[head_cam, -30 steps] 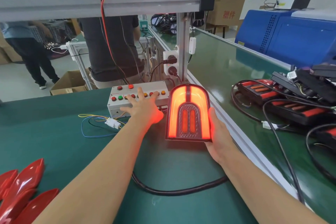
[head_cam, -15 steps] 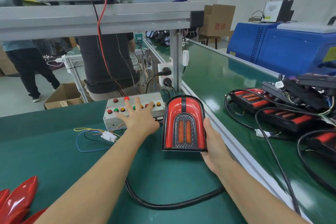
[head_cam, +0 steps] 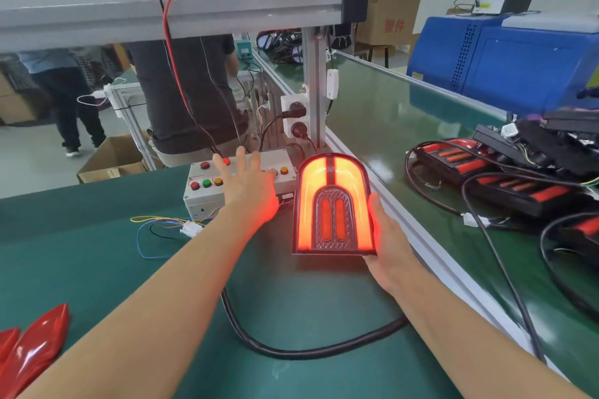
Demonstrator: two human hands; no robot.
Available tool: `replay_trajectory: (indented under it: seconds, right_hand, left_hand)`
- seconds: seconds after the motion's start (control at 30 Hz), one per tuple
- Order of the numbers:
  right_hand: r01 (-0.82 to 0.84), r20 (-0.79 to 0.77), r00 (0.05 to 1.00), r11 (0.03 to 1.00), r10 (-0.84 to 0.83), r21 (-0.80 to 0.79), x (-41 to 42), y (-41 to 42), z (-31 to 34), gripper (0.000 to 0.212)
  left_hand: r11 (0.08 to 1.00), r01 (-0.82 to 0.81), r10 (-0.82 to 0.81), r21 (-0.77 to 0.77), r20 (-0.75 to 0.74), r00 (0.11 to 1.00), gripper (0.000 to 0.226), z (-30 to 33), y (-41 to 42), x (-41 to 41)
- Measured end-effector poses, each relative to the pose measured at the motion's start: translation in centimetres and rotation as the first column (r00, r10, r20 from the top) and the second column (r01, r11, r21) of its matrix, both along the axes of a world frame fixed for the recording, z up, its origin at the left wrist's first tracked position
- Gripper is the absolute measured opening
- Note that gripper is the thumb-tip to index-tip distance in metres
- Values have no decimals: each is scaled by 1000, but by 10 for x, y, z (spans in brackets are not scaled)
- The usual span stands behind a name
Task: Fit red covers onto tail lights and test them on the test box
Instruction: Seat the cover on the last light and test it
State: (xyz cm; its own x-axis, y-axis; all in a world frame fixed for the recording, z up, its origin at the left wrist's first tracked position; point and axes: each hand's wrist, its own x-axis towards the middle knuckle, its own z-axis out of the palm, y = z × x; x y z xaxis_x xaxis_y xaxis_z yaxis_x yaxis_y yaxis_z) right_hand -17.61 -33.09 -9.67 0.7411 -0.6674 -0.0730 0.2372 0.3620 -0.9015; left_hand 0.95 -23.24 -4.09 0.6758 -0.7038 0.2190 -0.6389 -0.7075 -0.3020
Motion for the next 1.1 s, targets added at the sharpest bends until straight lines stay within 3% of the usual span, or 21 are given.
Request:
replay_trajectory:
  seconds: [0.33, 0.53, 0.6, 0.73, 0.8, 0.87, 1.0, 1.1]
  right_hand:
    - [74, -114, 991, 993, -63, 90, -8, 5, 7, 39]
    - [106, -287, 956, 984, -63, 140, -19, 4, 18, 39]
    - [112, -352, 934, 987, -64, 117, -21, 3, 22, 35]
    - [99, -411, 909, 993, -66, 58, -16, 2, 31, 31]
    - [110, -420, 904, 993, -80, 48, -11, 4, 34, 30]
    - [113, -435, 896, 993, -94, 19, -8, 6, 36, 30]
    - [99, -475, 875, 995, -91, -8, -8, 11, 45, 28]
    - [75, -536, 836, 992, -117, -99, -14, 11, 49, 29]
  left_hand:
    - [999, -8, 8, 43, 4, 1000, 55, 1, 2, -3]
    - [995, 17, -11, 96, -69, 998, 58, 8, 6, -1]
    - [998, 57, -51, 33, -163, 985, 60, 18, 14, 1]
    - [956, 116, -216, -269, -377, 901, 57, 62, 60, 14]
    - [932, 163, -299, -324, -431, 851, 55, 74, 94, 17]
    - [942, 227, -322, -249, -468, 823, 53, 70, 125, 17]
    - [953, 301, -246, 43, -474, 845, 56, 28, 157, 21]
    - [954, 289, -228, 76, -442, 868, 55, 3, 167, 24]
